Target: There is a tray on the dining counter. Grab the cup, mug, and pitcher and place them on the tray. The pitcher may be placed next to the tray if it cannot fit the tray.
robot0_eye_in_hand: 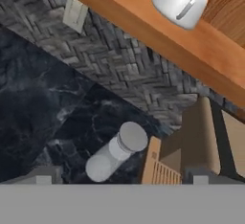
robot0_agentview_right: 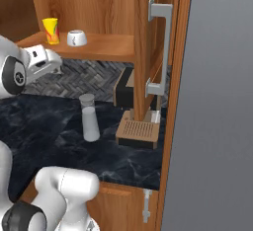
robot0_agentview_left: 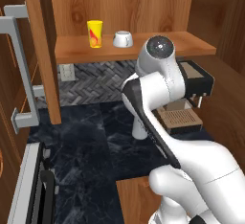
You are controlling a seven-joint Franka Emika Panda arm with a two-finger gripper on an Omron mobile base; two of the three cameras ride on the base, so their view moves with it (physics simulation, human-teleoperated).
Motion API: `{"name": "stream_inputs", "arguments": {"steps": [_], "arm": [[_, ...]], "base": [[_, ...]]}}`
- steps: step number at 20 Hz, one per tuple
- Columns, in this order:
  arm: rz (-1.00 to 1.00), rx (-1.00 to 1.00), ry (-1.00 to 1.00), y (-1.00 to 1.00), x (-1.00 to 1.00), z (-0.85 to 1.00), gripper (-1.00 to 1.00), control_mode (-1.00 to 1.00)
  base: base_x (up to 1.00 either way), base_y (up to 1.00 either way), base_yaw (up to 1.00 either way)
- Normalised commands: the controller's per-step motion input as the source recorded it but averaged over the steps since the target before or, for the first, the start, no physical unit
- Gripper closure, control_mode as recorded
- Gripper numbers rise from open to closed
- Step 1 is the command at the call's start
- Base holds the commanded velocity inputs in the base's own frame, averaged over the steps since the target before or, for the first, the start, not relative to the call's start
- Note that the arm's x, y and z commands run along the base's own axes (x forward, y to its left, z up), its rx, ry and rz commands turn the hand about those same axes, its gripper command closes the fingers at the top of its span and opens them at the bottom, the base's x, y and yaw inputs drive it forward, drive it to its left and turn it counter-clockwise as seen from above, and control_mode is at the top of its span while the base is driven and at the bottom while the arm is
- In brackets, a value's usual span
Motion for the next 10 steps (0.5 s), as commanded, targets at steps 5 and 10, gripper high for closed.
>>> {"name": "stream_inputs", "arguments": {"steps": [5,10], "arm": [[0.14,-0.22,-0.13,0.36,0.01,0.39,-1.0,-1.0],[0.16,-0.18,-0.04,0.24,0.19,0.34,-1.0,-1.0]], "base": [[0.0,0.0,0.0],[0.0,0.0,0.0]]}}
